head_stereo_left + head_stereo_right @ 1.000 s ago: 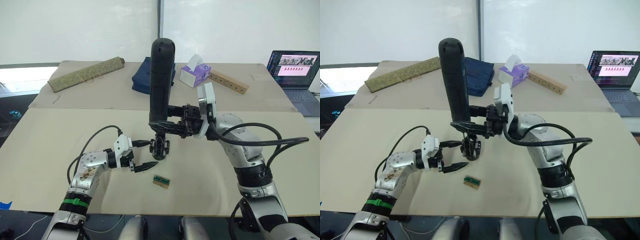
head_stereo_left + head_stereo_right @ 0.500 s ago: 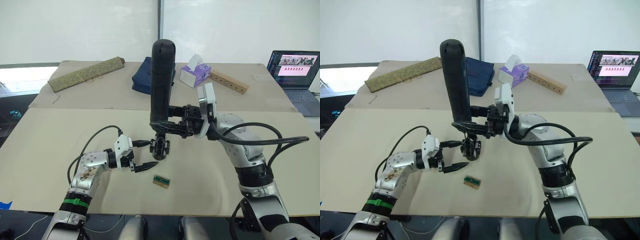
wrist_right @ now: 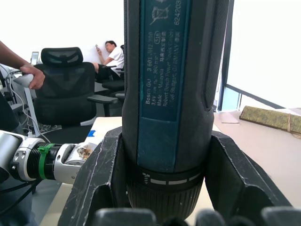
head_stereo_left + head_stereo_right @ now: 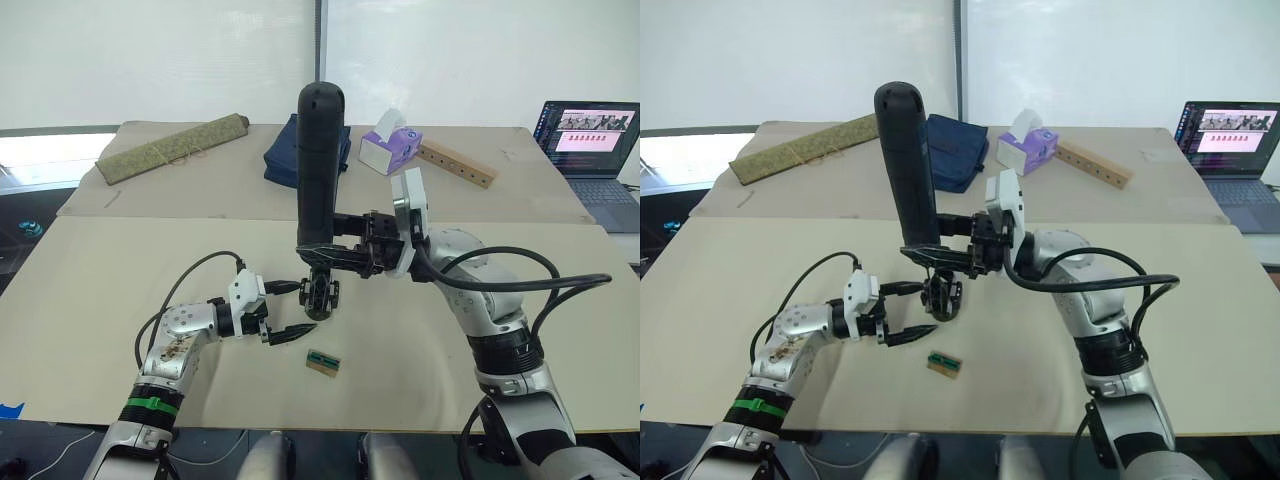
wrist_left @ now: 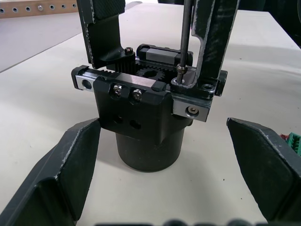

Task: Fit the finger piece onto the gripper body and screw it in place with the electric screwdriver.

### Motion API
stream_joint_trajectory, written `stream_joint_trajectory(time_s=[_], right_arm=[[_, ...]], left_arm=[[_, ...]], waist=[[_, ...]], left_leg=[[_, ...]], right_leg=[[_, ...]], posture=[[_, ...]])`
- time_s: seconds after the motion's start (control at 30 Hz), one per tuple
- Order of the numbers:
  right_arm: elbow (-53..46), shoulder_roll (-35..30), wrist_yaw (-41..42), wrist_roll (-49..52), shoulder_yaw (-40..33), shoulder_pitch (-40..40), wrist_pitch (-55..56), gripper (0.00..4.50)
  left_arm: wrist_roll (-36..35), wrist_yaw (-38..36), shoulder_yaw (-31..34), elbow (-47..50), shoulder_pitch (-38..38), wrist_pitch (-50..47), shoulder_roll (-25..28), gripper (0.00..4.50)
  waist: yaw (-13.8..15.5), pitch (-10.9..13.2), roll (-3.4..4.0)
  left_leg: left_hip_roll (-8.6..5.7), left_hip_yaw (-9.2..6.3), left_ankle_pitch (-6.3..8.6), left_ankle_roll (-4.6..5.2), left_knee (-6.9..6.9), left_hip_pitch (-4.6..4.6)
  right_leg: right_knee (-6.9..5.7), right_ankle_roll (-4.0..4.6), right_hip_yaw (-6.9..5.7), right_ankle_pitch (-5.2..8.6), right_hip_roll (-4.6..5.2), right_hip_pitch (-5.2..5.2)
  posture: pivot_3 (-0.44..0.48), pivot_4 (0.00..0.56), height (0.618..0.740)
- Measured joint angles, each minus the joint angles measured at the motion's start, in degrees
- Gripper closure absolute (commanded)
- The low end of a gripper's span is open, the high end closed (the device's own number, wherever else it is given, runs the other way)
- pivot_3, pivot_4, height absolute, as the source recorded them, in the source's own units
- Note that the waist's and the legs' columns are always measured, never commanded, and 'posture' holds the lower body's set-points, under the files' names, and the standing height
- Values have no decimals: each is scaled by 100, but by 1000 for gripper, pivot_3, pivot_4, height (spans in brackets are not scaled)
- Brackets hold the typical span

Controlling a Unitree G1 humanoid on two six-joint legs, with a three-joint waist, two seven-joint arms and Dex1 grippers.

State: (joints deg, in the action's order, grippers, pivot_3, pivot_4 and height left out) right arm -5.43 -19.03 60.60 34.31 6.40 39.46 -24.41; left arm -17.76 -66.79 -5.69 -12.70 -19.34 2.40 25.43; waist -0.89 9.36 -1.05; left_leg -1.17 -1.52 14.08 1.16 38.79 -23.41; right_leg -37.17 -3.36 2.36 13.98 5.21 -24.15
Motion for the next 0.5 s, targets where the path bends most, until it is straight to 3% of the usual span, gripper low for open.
stream_joint_trajectory(time_s=[0.5], right_arm=[[0, 35, -71, -95, 19, 0, 0, 2598]], left_arm=[[225, 105, -192, -479, -232, -1, -145, 0]], waist=[[0, 0, 0]], left_leg=[[-2, 0, 0, 0, 2, 0]], right_leg=[[-1, 0, 0, 0, 0, 0]], posture=[[0, 150, 740]])
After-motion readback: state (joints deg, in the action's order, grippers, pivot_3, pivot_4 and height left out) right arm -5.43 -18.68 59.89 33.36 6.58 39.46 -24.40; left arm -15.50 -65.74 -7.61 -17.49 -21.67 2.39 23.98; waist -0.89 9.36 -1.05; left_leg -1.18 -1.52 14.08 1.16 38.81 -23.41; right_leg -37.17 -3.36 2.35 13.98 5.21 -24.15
